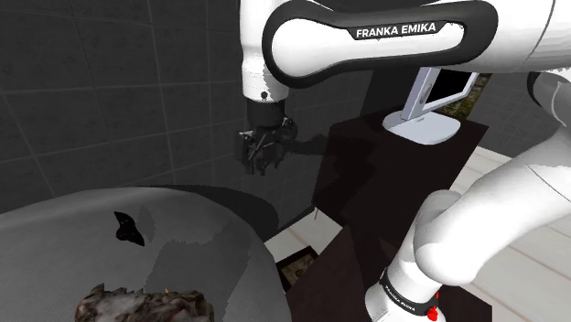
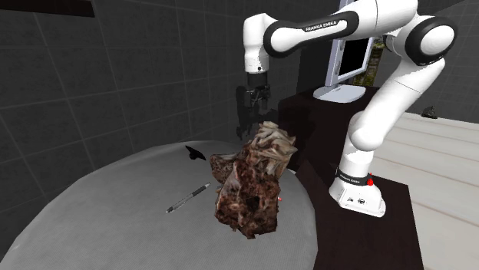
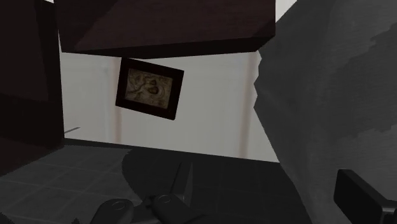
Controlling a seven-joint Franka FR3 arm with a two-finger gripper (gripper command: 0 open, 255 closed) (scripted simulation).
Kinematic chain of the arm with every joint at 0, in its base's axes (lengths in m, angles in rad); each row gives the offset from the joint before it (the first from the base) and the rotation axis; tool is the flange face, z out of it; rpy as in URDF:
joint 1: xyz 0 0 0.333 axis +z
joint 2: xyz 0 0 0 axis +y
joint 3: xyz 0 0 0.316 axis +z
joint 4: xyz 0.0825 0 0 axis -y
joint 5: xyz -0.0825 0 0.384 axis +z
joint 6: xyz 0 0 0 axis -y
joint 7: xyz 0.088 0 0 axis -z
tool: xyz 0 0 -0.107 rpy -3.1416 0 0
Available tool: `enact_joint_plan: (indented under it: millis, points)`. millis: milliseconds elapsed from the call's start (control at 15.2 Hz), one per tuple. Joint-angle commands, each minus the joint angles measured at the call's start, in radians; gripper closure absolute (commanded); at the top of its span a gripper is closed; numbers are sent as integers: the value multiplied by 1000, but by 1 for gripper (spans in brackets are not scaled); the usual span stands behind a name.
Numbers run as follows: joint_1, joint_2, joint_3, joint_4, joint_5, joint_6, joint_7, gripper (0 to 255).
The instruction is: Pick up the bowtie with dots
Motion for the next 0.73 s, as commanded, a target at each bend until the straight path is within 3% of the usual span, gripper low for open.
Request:
enact_joint_plan:
  millis: [0,660]
  points:
    - [7,61,37,47,0,13,51,0]
    - [61,417,186,328,-103,57,307,0]
